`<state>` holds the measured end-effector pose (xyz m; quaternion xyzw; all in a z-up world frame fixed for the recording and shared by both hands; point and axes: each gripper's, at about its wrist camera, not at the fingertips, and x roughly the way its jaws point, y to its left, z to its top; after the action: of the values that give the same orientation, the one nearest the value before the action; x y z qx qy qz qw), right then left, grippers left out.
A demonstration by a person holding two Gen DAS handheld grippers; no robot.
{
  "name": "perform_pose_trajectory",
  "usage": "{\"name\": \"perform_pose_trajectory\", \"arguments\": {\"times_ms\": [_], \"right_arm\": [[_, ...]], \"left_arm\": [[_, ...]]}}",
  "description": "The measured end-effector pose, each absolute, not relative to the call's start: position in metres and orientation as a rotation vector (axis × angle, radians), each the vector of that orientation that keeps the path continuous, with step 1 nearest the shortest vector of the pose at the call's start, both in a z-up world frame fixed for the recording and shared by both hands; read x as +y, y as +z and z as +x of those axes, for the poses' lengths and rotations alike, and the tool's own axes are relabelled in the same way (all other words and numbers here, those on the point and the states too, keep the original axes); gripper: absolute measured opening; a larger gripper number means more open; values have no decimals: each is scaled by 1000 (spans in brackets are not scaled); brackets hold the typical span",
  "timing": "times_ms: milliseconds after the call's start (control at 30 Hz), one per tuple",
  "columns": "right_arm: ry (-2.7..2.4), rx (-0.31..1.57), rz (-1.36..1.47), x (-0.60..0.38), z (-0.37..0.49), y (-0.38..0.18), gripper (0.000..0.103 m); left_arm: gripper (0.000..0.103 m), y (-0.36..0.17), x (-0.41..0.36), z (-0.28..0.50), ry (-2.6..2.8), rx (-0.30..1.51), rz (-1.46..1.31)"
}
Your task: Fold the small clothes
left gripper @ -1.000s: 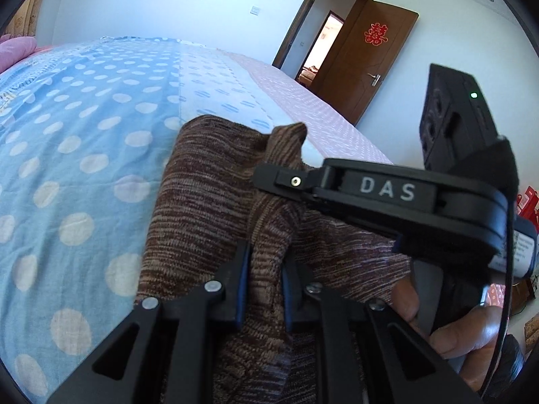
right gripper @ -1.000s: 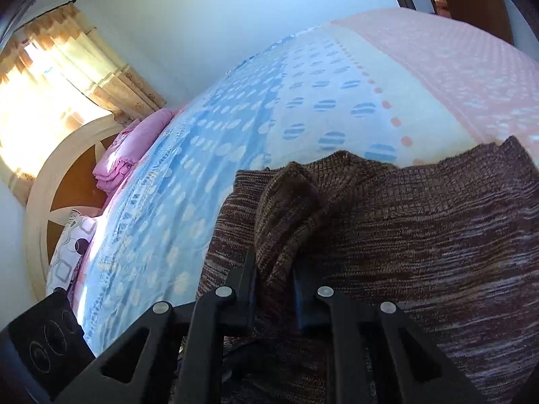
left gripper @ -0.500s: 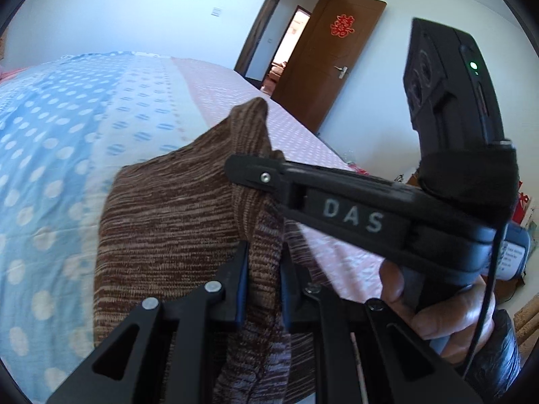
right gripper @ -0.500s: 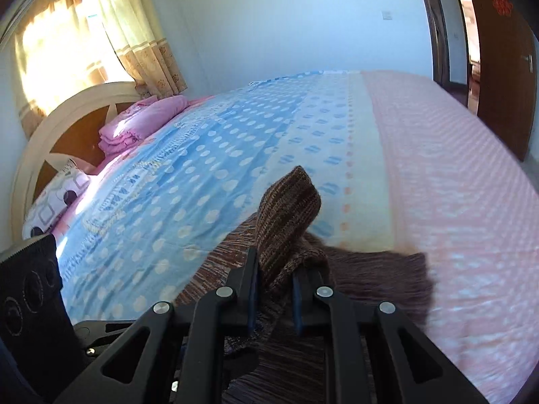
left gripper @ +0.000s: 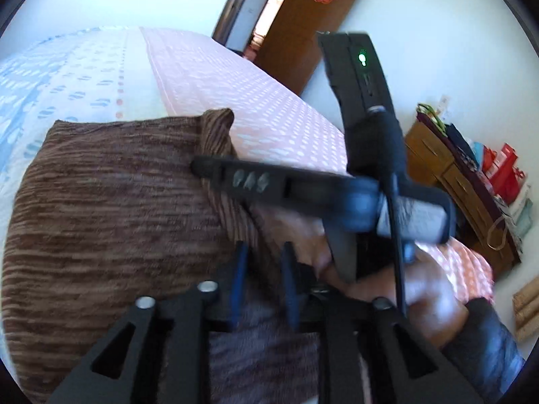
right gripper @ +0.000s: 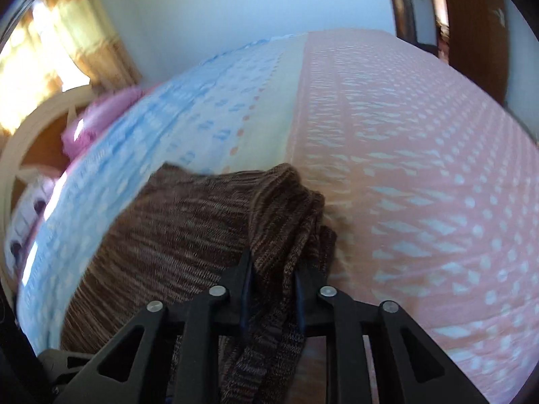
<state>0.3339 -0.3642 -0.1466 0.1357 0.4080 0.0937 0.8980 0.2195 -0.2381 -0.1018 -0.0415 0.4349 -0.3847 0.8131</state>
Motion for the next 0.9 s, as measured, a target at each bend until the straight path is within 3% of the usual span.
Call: {"name": "perform_pose_trajectory", "arguments": {"times_ms": [33, 167, 533, 633, 667, 900], "right_arm": [[194, 837, 323, -369, 333, -147, 24], [103, 800, 431, -389, 306, -130, 28], [76, 742, 375, -344, 162, -105, 28], [38, 783, 307, -321, 153, -117, 28], [25, 794, 295, -317, 151, -124, 28], [-14, 839, 329, -314, 144, -150, 20]], "left_arm": [[42, -100, -230, 217, -829, 935, -90], [63, -91, -180, 200, -805, 866, -80], [64, -92, -128, 193, -578, 780, -30], [80, -97, -115, 191, -553, 795, -65], [81, -102, -107, 193, -521, 804, -66], [71, -136, -79, 210, -416, 891, -127]]}}
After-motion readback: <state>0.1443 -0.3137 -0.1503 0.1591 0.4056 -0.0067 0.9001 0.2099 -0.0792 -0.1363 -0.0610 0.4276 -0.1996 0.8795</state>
